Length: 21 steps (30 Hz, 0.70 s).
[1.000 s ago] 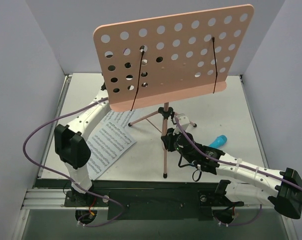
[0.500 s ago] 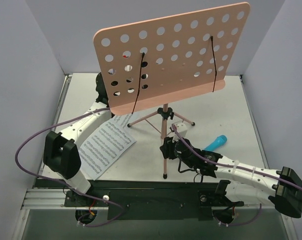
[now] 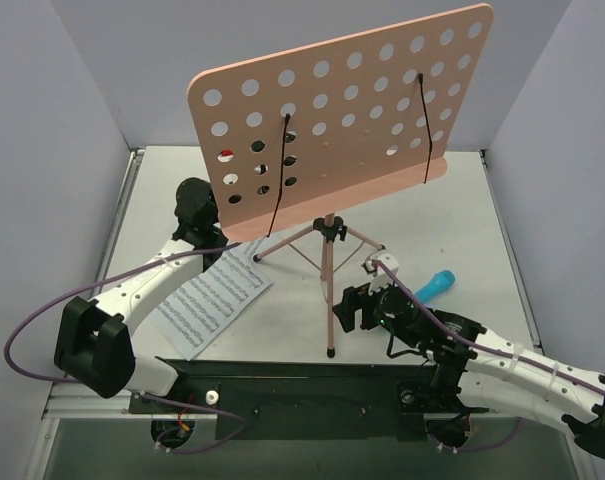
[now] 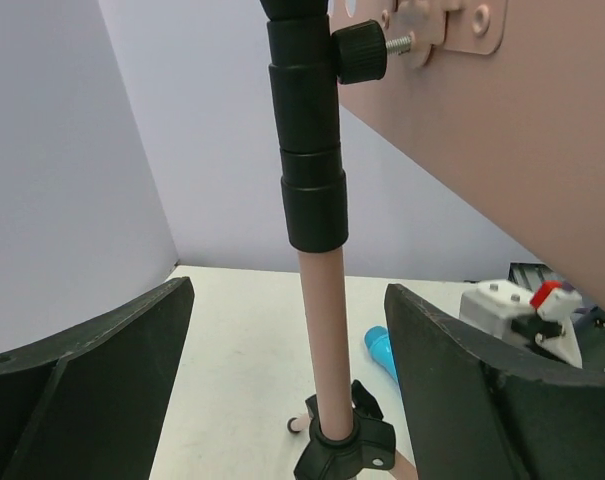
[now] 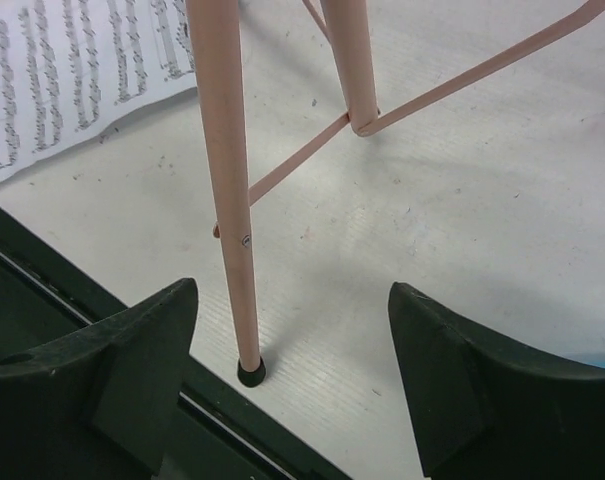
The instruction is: Set up the instrument practice props
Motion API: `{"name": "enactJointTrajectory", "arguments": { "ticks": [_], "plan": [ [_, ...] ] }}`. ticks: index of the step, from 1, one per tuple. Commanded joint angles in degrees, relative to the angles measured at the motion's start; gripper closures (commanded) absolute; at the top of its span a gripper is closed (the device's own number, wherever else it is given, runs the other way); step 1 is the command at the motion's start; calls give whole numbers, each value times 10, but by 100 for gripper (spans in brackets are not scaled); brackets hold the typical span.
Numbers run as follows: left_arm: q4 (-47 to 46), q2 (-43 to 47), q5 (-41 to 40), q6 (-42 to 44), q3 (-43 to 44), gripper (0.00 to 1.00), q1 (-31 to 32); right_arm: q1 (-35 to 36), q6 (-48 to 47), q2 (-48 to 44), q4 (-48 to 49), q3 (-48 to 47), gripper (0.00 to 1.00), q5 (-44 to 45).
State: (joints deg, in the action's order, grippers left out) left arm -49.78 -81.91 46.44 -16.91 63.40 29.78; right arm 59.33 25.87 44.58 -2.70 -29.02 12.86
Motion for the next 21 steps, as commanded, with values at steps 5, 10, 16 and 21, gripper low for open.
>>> {"name": "enactJointTrajectory", "arguments": {
  "ticks": [5, 10, 16, 21],
  "plan": [
    [49, 99, -56, 23, -61, 12, -1, -14, -33, -96, -31, -38, 25, 4],
    [70, 150, -79, 14, -117, 12, -1, -36, -73, -75, -39, -76, 25, -27],
    [100, 186, -94, 15, -154, 12, 0, -148, -60, -49, -20, -90, 27, -174],
    [108, 208, -107, 11, -180, 11, 0, -221, -49, -49, 22, -89, 27, -254]
  ]
}}
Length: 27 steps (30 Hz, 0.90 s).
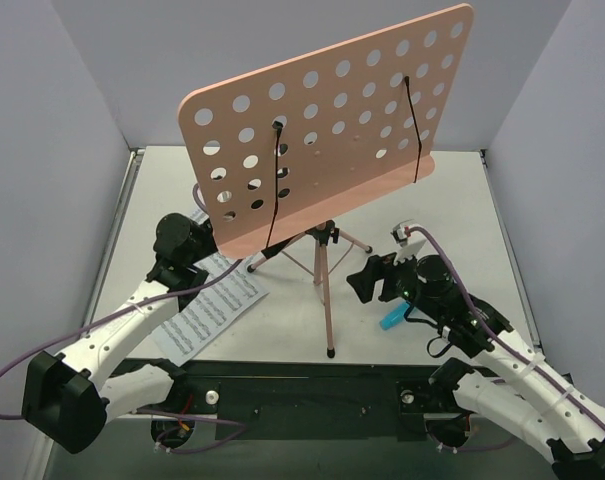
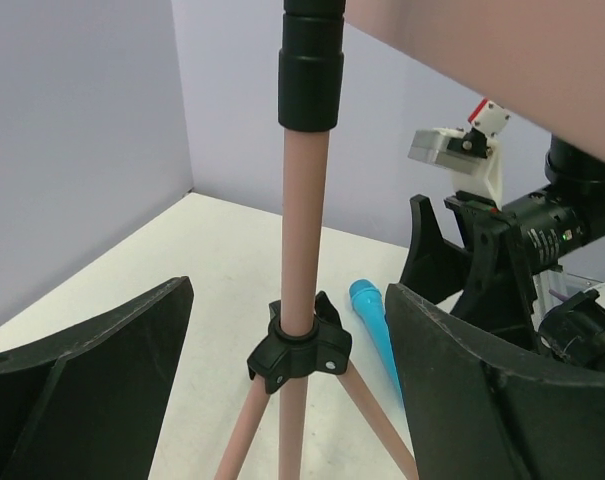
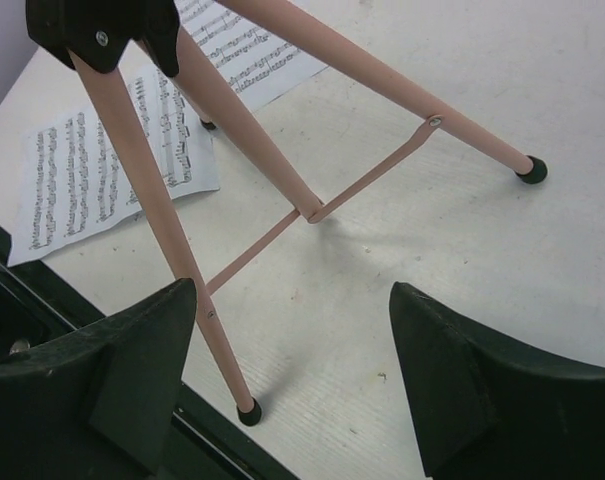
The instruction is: Set up the instrument practice props
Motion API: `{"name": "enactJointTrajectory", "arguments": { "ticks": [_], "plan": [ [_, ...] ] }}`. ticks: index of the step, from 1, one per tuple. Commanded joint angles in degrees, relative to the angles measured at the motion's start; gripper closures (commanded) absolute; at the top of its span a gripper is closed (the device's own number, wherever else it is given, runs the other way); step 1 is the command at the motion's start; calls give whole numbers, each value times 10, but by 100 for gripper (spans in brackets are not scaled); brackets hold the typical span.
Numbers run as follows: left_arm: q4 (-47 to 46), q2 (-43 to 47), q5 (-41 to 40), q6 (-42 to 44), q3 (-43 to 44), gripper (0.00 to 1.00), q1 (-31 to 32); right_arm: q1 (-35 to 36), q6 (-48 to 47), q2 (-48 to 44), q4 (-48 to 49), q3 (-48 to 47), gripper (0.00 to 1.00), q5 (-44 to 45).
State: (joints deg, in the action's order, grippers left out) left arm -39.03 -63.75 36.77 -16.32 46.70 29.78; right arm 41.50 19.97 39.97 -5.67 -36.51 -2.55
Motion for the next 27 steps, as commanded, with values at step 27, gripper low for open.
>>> {"name": "enactJointTrajectory", "arguments": {
  "ticks": [27],
  "plan": [
    [-69, -81, -82, 21, 10, 11, 82, -208, 101, 75, 271, -15, 44, -329]
  ]
}}
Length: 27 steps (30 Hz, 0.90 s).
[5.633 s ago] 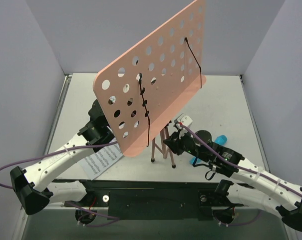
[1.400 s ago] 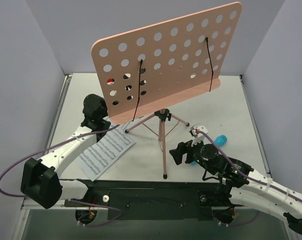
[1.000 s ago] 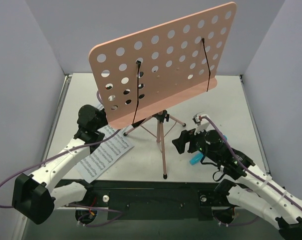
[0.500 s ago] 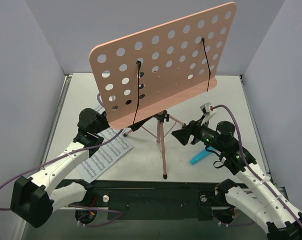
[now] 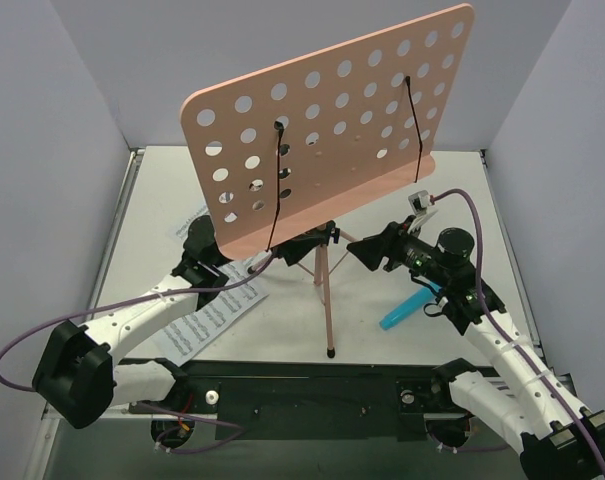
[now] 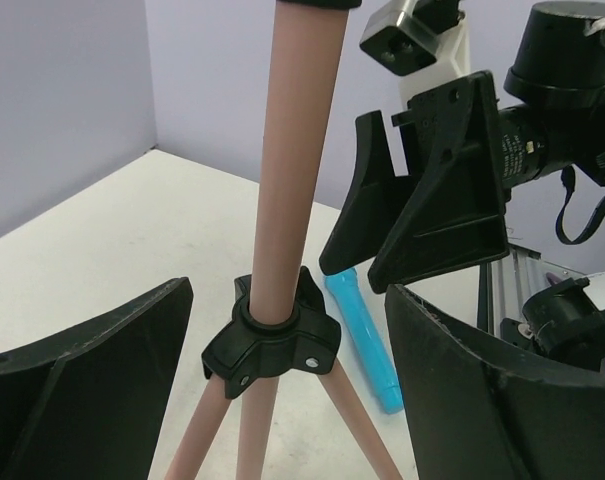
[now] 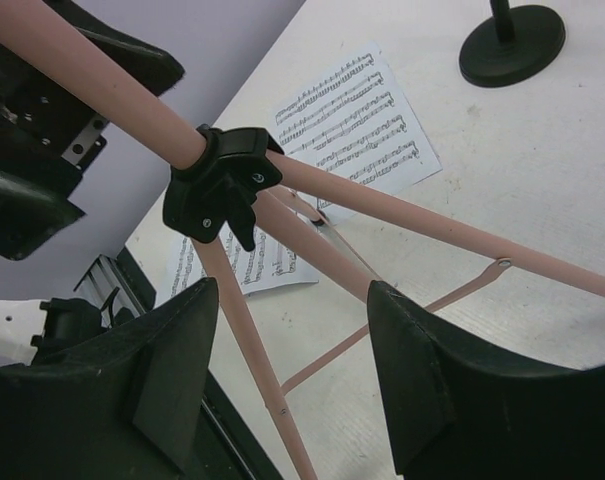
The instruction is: Set up the instrument practice props
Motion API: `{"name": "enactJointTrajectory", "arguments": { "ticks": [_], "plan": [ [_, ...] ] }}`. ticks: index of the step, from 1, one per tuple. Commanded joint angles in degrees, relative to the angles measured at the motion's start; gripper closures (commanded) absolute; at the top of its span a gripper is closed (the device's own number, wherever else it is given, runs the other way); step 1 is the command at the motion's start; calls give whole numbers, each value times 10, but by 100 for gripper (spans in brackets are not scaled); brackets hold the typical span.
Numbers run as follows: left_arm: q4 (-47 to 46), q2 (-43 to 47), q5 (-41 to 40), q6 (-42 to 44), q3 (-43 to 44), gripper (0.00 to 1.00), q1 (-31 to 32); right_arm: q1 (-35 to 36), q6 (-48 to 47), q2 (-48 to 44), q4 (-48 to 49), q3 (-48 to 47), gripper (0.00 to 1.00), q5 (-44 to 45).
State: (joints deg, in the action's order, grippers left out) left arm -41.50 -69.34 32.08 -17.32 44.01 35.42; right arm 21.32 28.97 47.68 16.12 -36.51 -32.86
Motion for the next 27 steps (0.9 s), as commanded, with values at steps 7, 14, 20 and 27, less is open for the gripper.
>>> {"name": "enactJointTrajectory", "arguments": {
  "ticks": [7, 14, 20, 27],
  "plan": [
    [-39, -49, -72, 47, 55, 24, 42, -11, 14, -16, 52, -4, 46, -28],
    [-3, -58, -87, 77, 72, 41, 51, -10, 19, -16, 57, 3, 48, -33],
    [42, -68, -97, 113, 88, 43, 59, -11, 19, -20, 53, 7, 49, -32],
    [96, -74, -111, 147, 106, 43, 69, -10, 18, -24, 47, 10, 49, -31]
  ]
}}
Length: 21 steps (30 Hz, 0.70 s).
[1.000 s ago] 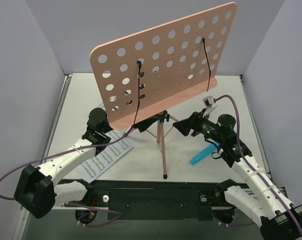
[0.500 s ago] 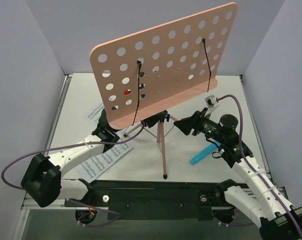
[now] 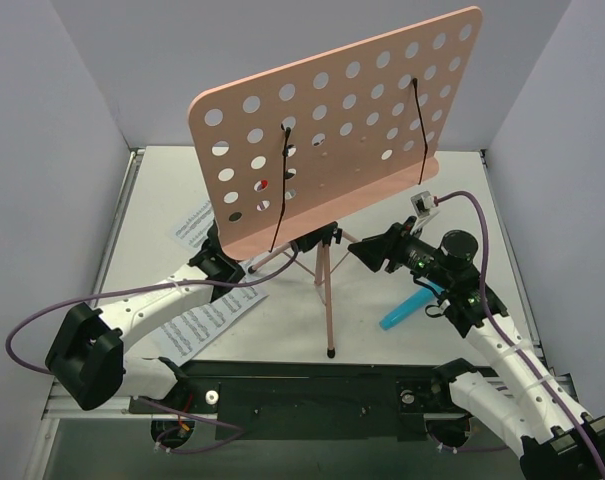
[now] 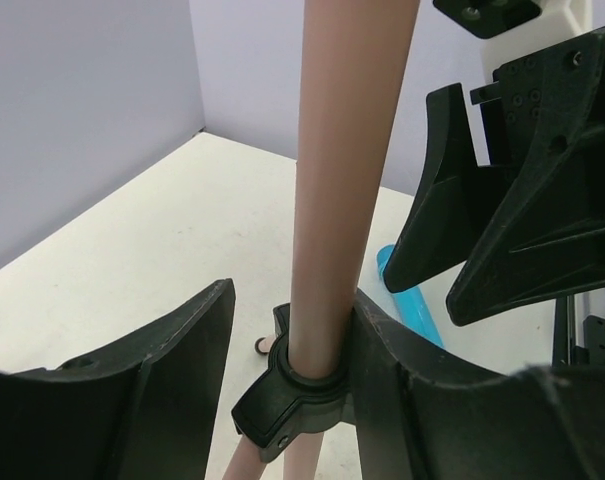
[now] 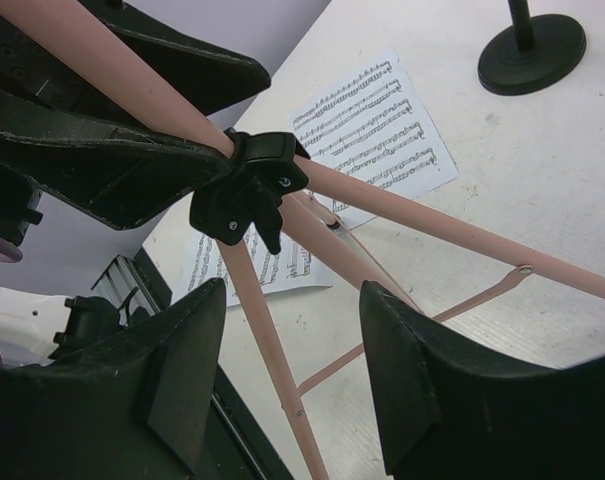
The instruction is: Set up the instrument practice props
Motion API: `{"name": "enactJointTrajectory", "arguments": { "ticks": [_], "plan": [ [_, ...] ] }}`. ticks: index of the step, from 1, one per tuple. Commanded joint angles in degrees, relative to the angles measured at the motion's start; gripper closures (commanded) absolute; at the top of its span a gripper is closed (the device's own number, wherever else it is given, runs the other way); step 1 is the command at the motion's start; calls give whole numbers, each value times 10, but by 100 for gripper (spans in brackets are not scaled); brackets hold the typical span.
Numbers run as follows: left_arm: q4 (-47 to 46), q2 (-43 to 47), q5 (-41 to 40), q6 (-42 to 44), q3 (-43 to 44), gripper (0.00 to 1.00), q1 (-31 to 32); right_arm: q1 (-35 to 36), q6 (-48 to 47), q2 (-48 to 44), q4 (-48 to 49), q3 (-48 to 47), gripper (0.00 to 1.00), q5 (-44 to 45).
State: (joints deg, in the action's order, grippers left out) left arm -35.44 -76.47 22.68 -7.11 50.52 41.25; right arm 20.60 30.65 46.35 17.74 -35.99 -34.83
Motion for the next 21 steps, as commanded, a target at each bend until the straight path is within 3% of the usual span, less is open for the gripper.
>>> {"name": "enactJointTrajectory", "arguments": {
  "ticks": [1, 6, 8, 14, 21],
  "plan": [
    [47, -2, -18, 49, 42, 44, 11, -4, 1, -12, 30, 4, 49, -11],
    [77, 2, -22, 61, 42, 57, 10, -4, 0, -11, 27, 6, 49, -9],
    [85, 2, -18, 64, 44, 72, 10, -4, 2, -10, 30, 6, 50, -10],
    [97, 1, -8, 67, 39, 100, 11, -4, 13, -5, 55, 7, 50, -25],
    [63, 2, 34, 65, 12, 100, 8, -3, 34, 11, 96, 7, 49, -51]
  ]
}}
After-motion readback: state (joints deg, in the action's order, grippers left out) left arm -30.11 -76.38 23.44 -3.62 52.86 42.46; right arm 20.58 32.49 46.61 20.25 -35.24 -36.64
